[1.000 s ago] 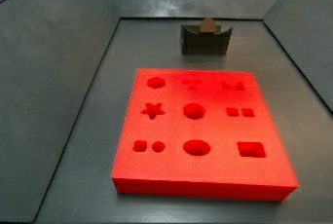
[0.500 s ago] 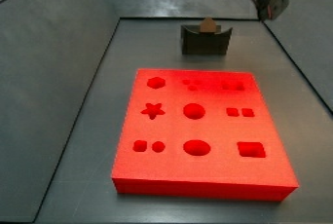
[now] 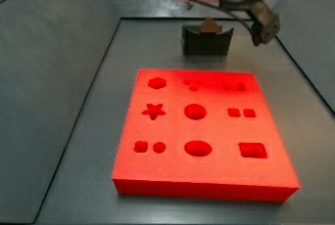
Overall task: Pick up the 3 prong object. Move up. Place the 3 prong object on the fixture. Regrasp the 3 prong object. Move to above the board. Insert the 3 prong object.
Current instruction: Regrasp the 3 prong object.
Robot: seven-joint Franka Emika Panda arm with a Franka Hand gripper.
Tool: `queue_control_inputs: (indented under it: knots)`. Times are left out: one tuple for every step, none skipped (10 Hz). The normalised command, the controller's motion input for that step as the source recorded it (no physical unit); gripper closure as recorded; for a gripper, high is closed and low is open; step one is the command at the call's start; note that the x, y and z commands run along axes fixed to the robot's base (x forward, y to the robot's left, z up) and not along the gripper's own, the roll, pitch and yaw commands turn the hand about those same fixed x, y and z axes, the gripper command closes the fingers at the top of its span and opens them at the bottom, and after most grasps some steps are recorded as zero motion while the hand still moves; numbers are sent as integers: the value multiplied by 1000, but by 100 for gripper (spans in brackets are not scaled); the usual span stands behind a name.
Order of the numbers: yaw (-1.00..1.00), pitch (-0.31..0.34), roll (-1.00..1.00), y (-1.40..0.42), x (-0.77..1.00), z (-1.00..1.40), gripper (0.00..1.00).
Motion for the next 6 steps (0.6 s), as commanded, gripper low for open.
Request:
queue_control_inputs:
  knots:
    - [28,-94,65,19,116,-978,0]
    - [12,-87,63,14,102,-834,0]
    - [-1,-74,61,10,88,-694,0]
    - [-13,-58,61,5,79,-551,0]
    - [-17,-44,57,4,75,-370,0]
    - [-15,-30,56,4,70,-238,0]
